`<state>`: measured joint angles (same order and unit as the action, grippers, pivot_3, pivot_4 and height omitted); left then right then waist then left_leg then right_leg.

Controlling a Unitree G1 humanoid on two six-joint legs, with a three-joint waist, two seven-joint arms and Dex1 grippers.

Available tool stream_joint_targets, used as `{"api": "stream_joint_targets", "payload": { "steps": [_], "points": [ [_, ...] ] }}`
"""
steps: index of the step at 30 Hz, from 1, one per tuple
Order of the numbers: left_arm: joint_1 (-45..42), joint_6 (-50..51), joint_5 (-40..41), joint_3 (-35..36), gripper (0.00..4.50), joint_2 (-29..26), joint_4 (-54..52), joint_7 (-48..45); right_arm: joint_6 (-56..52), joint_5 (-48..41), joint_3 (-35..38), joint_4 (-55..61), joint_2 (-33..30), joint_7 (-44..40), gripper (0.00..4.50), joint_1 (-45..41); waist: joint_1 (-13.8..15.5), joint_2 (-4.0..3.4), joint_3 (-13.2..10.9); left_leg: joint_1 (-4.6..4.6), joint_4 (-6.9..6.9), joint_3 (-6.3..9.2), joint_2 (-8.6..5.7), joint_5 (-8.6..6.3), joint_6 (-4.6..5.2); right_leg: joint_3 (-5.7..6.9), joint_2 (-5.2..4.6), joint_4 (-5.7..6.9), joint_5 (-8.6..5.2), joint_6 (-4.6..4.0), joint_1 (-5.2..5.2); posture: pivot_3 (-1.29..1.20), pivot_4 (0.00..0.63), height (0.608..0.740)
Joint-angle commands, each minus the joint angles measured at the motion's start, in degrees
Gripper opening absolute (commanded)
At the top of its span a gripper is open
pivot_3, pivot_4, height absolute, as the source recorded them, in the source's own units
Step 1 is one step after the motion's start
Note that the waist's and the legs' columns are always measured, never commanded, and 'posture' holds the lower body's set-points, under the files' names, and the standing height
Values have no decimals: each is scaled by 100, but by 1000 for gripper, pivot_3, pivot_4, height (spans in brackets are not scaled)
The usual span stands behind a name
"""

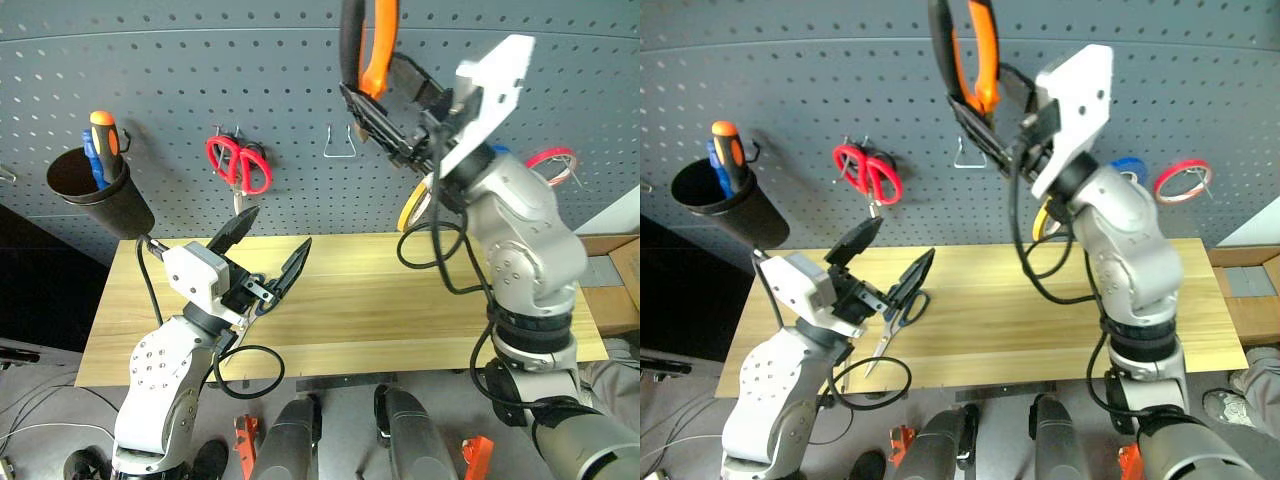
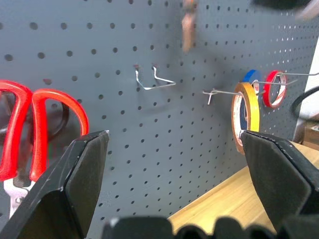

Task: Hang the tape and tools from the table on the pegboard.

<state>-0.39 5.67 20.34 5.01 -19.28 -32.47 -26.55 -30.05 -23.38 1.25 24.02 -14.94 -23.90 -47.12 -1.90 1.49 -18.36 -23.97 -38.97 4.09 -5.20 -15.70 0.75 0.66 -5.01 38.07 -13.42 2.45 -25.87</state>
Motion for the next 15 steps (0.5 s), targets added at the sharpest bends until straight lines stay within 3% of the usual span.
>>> {"api": "stream_joint_targets", "payload": {
  "steps": [1,9,15],
  "points": [
    [26,-111,37,78,4500,-21,-65,-6,93,-198,217,697,-308,-181,2329,239,6,1,22,1,0,-1,0,0,0,0,0,1,0,0,0,-20,252,740],
    [118,-154,-5,58,4500,-11,-8,-42,219,-740,814,1488,-1080,-540,2329,949,16,4,58,2,-3,1,0,1,2,-1,-1,1,0,0,6,-15,255,740],
    [165,-140,-22,19,4500,5,-49,-18,169,-856,754,1485,-1169,-445,2329,935,9,8,75,12,-3,-3,0,2,5,-3,-1,6,0,0,12,-10,257,740]
  ]
}}
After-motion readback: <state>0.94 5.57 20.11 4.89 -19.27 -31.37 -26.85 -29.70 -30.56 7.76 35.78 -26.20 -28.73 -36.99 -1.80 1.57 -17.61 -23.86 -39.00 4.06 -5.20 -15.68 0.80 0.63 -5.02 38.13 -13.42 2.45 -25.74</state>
